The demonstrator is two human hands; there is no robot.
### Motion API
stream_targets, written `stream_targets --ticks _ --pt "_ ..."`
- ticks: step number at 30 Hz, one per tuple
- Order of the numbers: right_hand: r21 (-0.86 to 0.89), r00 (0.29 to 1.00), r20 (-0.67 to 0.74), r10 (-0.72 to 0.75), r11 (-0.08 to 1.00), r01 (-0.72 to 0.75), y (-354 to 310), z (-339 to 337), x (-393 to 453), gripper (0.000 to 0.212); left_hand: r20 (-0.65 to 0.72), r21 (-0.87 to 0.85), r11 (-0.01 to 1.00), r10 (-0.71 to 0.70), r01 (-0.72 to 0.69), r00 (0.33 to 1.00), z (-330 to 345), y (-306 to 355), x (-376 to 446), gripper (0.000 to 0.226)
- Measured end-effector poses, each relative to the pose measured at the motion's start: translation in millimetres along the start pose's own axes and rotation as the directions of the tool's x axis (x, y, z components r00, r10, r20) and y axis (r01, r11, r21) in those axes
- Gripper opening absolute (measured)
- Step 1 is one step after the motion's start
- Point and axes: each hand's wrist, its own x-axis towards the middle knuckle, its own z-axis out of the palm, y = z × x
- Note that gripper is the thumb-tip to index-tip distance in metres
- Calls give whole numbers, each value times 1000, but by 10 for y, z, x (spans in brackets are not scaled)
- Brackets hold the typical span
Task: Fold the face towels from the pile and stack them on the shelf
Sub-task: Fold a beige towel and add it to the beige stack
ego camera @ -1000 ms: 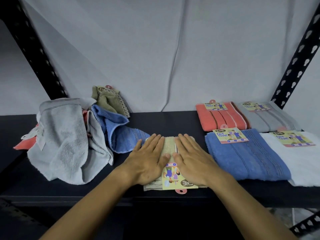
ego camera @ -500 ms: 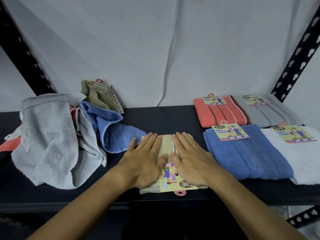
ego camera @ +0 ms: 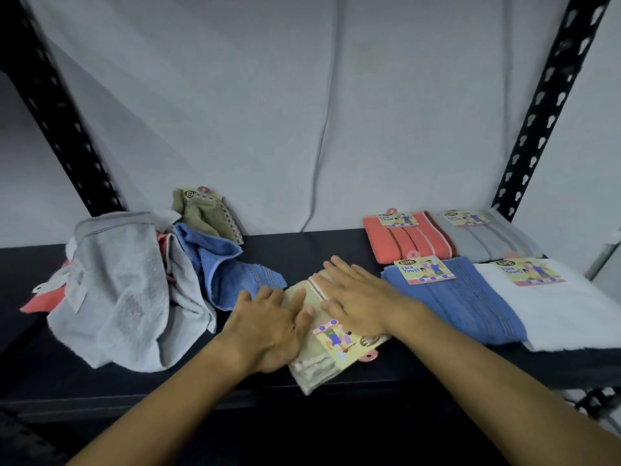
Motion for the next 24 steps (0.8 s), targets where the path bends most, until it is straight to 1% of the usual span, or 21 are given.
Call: stream_targets --ticks 1,2,4,6,9,10,11,12,13,15,16,17,18,19,20,22,24 --pt "4 999 -46 3 1000 -3 -15 -44 -21 59 -15 32 999 -21 22 1000 -18 19 -66 80" --pt "32 994 -108 16 999 -12 -47 -87 -57 59 -25 50 998 -43 44 999 -29 39 -123 76" --pt "131 969 -231 92 989 -63 -133 -152 -188 58 -30 16 997 -73 74 997 -61 93 -233 57" --pt "192 932 -318 176 974 -118 -228 -171 -354 53 -52 -63 996 -71 68 996 -99 150 -326 46" --pt "215 862 -456 222 967 -136 -386 -98 -578 39 -77 -172 985 -20 6 997 -115 184 -399 37" --pt "186 833 -510 215 973 -137 -432 -56 -632 34 -87 -251 968 4 -26 996 -93 190 -405 37" --pt "173 819 -533 212 975 -140 -475 -1 -675 31 -114 -342 938 25 -63 993 -70 194 -408 39" --pt "185 828 -514 225 971 -149 -519 37 -714 31 -154 -399 912 29 -90 988 -43 187 -405 41" --pt "187 832 -501 238 969 -164 -544 105 -723 33 -198 -402 910 17 -97 980 -30 170 -397 43" --pt "204 865 -420 276 957 -206 -594 202 -720 50 -306 -326 941 -17 -88 952 -26 65 -349 45" --pt "214 878 -382 289 952 -220 -620 224 -726 61 -344 -291 952 -11 -96 939 -35 -6 -314 51" --pt "205 882 -373 289 953 -225 -630 258 -716 74 -329 -274 956 9 -104 944 -41 -89 -273 61" --pt "193 893 -345 287 953 -231 -632 272 -704 87 -281 -262 957 47 -124 959 -40 -170 -228 73" --pt "192 910 -303 282 954 -232 -624 286 -697 96 -214 -245 957 101 -154 972 -15 -240 -181 82" --pt "202 929 -246 278 952 -231 -614 294 -698 101 -145 -214 958 161 -190 976 30 -284 -139 86" --pt "183 945 -198 261 957 -226 -586 298 -710 105 -58 -170 955 237 -243 970 134 -301 -119 83" --pt "144 959 -143 246 964 -226 -541 299 -719 107 -66 -175 956 229 -237 971 231 -280 -132 75"
